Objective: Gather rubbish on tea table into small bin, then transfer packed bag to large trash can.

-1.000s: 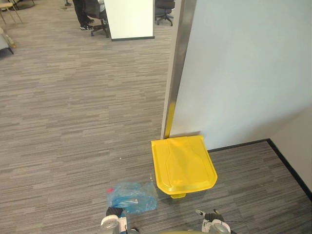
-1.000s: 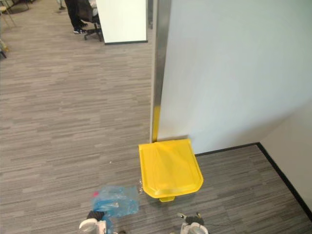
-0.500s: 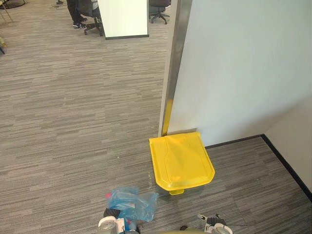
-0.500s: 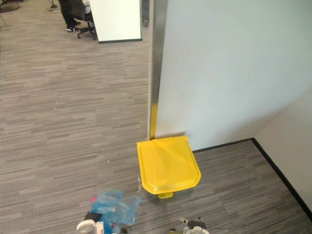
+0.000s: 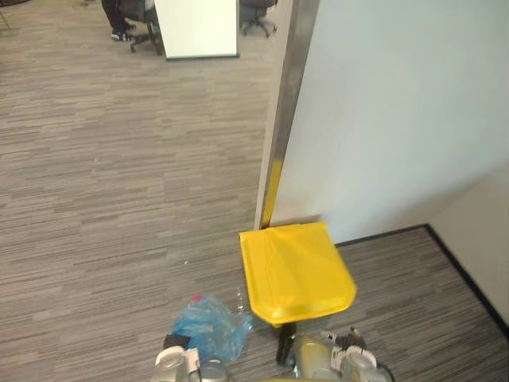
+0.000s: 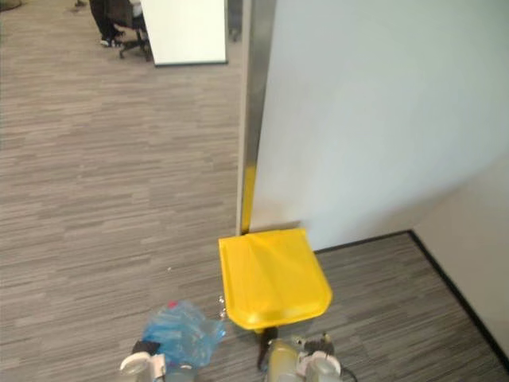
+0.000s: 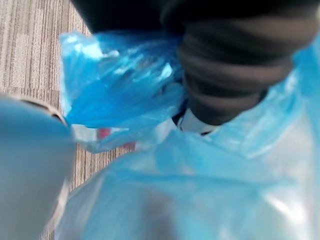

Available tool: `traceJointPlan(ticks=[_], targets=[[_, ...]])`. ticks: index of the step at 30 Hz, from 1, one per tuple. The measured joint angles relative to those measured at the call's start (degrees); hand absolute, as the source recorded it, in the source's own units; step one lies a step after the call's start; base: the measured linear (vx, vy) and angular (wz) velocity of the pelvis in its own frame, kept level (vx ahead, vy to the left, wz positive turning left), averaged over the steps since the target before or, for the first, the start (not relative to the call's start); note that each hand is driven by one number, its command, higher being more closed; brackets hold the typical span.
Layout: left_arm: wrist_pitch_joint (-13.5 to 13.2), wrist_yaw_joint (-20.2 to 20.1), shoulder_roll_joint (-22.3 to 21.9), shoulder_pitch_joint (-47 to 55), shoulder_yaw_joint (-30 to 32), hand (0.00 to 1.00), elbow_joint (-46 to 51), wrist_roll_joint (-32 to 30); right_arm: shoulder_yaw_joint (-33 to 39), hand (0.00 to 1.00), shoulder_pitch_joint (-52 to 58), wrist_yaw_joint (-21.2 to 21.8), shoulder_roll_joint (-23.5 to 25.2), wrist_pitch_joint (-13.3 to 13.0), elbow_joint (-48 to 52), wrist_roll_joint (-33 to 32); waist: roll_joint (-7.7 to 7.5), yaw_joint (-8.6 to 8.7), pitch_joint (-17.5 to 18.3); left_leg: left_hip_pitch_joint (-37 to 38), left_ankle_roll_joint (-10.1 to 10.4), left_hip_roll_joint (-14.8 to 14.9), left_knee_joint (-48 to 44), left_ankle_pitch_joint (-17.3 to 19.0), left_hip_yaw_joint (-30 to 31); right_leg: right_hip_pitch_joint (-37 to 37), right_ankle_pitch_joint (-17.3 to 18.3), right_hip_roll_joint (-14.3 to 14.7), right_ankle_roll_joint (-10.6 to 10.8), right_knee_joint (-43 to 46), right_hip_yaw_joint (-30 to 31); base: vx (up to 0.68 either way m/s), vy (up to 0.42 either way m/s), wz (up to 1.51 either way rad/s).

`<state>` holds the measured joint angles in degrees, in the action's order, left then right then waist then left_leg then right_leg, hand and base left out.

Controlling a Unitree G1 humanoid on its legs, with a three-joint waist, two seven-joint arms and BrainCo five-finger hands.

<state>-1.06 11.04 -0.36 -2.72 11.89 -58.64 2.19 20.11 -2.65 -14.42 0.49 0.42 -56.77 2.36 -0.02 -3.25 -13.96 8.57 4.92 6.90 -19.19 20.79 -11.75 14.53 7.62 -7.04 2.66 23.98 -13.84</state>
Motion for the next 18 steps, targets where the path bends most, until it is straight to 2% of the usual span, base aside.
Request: traceJointPlan(ticks=[2, 5, 10, 15, 18], targets=[[0.1, -0.02, -0.74, -0.27, 0.59, 1.0, 0.58, -0.31, -0.07, 0.0, -0.19, -0.01, 0.12, 0.04, -0.05, -0.05, -0.02, -0.24, 0.0, 0.39, 0.22, 1.08, -0.05, 0.13, 0.05, 0.07, 1.77, 0.02, -0.09, 1.95, -1.32, 0.19, -0.097, 0.13], [0.17, -0.02, -2.27, -1.05, 0.64, 1.0, 0.68, -0.44, -0.85, 0.0, -0.68, -0.08, 0.14, 0.19, -0.13, -0.08, -0.12, -0.19, 0.14, -1.48, 0.24, 1.48, -0.31, 0.13, -0.18, 1.61, 1.87, 0.26, -0.08, 2.04, -1.49, 0.08, -0.028, 0.02], [0.24, -0.01, -2.75, -2.31, -0.35, 1.0, 0.81, -0.37, -3.43, 0.0, -1.81, -0.23, -0.05, 0.62, 0.22, -0.08, -0.62, -0.21, 0.2, -6.11, 0.42, 1.15, -3.91, 0.51, 0.83, 4.35, 1.91, -1.05, -0.08, 2.7, -1.55, -0.02, 0.01, 0.09], [0.2, 0.2, -2.34, -4.56, -2.4, 1.0, 4.0, 0.41, -7.95, 0.0, -3.51, -0.29, 1.63, 0.68, 4.84, -0.23, -0.15, -0.22, -0.05, -16.92, -0.51, 1.6, -11.73, 2.06, 4.68, 9.76, 1.56, -2.08, -0.61, 3.92, -4.37, -0.08, -0.025, 0.35], [0.11, 1.16, -2.33, -5.19, -4.35, 1.0, 7.01, 1.87, -12.27, 0.0, -6.84, -0.79, 1.72, 0.6, 10.97, -0.7, 0.73, -0.43, -0.8, -22.46, -0.58, 1.87, -15.22, 2.24, 6.27, 12.68, 0.71, -2.17, -1.42, 4.12, -5.81, -0.09, -0.044, 0.21]])
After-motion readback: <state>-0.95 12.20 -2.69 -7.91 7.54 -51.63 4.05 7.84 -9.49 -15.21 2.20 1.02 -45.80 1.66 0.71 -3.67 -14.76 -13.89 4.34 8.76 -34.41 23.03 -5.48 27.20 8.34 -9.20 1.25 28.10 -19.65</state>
